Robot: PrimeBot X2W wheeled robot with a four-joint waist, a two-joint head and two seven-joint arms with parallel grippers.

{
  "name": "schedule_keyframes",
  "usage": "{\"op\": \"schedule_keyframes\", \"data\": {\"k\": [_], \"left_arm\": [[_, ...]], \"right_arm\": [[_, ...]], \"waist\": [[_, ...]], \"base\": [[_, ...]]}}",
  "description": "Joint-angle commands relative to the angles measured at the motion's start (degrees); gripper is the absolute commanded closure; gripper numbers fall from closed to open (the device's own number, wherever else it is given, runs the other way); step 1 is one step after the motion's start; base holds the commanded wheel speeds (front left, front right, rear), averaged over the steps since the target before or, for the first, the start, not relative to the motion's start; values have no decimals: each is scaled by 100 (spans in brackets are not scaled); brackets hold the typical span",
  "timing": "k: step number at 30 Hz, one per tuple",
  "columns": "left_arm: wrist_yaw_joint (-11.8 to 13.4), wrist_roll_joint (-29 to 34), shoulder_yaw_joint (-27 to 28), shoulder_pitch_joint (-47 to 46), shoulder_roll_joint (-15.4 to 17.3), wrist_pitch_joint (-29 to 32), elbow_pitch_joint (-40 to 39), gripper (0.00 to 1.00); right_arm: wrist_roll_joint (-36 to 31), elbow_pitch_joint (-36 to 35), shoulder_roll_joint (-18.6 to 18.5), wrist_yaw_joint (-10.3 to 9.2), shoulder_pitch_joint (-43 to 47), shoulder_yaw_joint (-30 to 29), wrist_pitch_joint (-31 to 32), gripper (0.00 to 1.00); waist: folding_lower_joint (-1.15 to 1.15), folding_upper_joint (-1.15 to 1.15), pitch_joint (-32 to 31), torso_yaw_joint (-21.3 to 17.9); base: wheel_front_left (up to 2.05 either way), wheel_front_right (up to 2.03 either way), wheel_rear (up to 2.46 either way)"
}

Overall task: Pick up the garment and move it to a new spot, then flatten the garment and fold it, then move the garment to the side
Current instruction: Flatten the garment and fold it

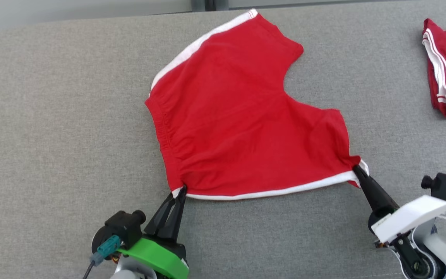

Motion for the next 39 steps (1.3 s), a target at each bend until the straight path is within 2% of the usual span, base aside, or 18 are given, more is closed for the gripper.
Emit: {"op": "schedule_keyframes", "data": {"k": [1, 10, 18, 24, 30, 39], "left_arm": [[-26, 51, 36, 146, 25, -16, -25, 100], [-96, 83, 100, 582, 38, -15, -90, 100], [-139, 160, 158, 514, -93, -16, -186, 100], [-168, 229, 208, 96, -247, -16, -370, 100], [-190, 270, 114, -547, -365, -16, -282, 100], [-196, -41, 102, -1966, -607, -10, 333, 100]], "right_arm": [[-84, -112, -3, -1, 233, -110, -21, 100], [-419, -647, 193, -1, 1360, -767, -24, 100], [-660, -747, 321, -1, 1330, -1103, -13, 100], [-951, -666, 266, -1, 686, -1389, 106, 100], [-1264, -270, 294, -1, -468, -1581, 413, 100], [-1815, 1075, 568, -1, -2633, -1552, 1022, 100]], "waist": [[0, 0, -276, 90], [0, 0, -536, 116], [0, 0, -611, 218], [0, 0, -426, 351], [0, 0, -4, 611], [0, 0, 678, 1118]], "base": [[0, 0, 0], [0, 0, 0], [0, 0, 0], [0, 0, 0], [0, 0, 0], [0, 0, 0]]}}
